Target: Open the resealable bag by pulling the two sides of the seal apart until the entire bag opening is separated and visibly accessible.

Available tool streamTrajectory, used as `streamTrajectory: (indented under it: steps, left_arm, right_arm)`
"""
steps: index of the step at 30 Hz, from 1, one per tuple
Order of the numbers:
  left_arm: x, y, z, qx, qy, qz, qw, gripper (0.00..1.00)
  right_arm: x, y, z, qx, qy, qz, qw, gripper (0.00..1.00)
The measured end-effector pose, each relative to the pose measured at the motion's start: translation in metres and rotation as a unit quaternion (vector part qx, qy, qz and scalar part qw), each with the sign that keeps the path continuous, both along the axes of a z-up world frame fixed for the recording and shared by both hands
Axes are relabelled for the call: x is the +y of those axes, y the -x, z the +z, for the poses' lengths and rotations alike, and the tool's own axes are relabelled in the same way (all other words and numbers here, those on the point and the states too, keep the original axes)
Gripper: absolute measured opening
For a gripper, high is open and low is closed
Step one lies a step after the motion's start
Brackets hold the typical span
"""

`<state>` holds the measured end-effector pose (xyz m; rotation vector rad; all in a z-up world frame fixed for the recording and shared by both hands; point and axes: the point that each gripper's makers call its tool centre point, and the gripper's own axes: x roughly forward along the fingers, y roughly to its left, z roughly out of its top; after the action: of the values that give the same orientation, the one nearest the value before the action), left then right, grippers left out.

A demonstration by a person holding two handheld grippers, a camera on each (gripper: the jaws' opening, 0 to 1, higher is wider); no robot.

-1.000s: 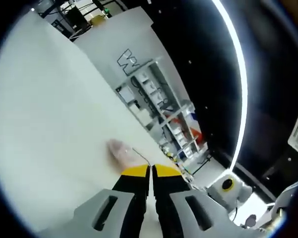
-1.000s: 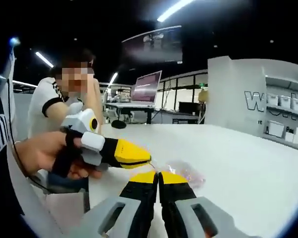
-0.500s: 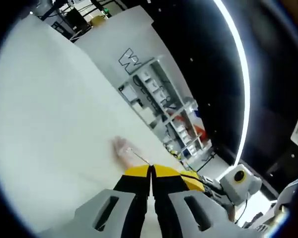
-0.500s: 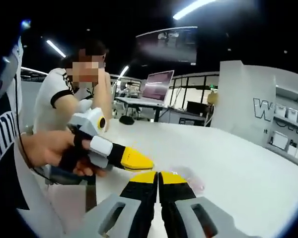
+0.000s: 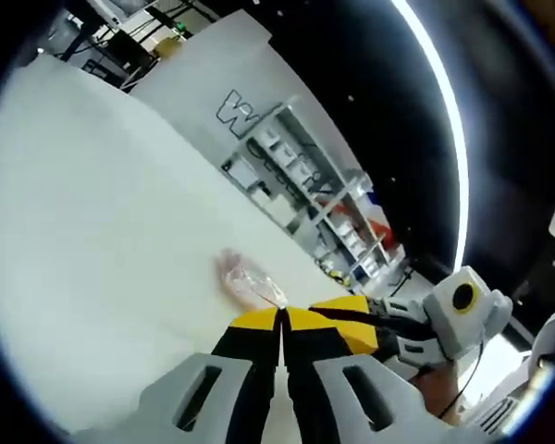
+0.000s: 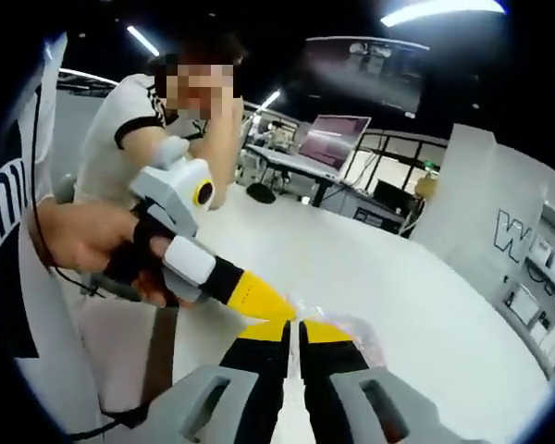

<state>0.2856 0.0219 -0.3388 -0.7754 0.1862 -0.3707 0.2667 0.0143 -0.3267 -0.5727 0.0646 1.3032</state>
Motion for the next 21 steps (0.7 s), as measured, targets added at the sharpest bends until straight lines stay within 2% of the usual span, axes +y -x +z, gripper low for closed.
streamTrajectory:
  steps: [3,13,16,21]
  left_arm:
    - [0.0,0.0,0.0,-0.001,-0.005,0.0,1.0,0.02]
    - [0.0,0.001,0.0,-0.001,-0.01,-0.001,0.9999,0.02]
    - [0.0,0.0,0.0,0.0,-0.009,-0.002,1.0,0.02]
    - [0.001,0.0,0.001,0.002,0.005,-0.002,1.0,0.02]
  right_arm:
    - [0.002,-0.002,-0.004,-0.008,0.013,0.001,0.9999,0.01]
    - [0.002,-0.009,-0.008,-0.008,0.016,-0.003,0.9998,0.0]
    - [0.001,-0.011,-0.008,0.012,0.011,-0.011,0.9998,0.0]
    - [-0.001,-0.01,-0.004,0.025,-0.004,-0.01,0.9996,0.0]
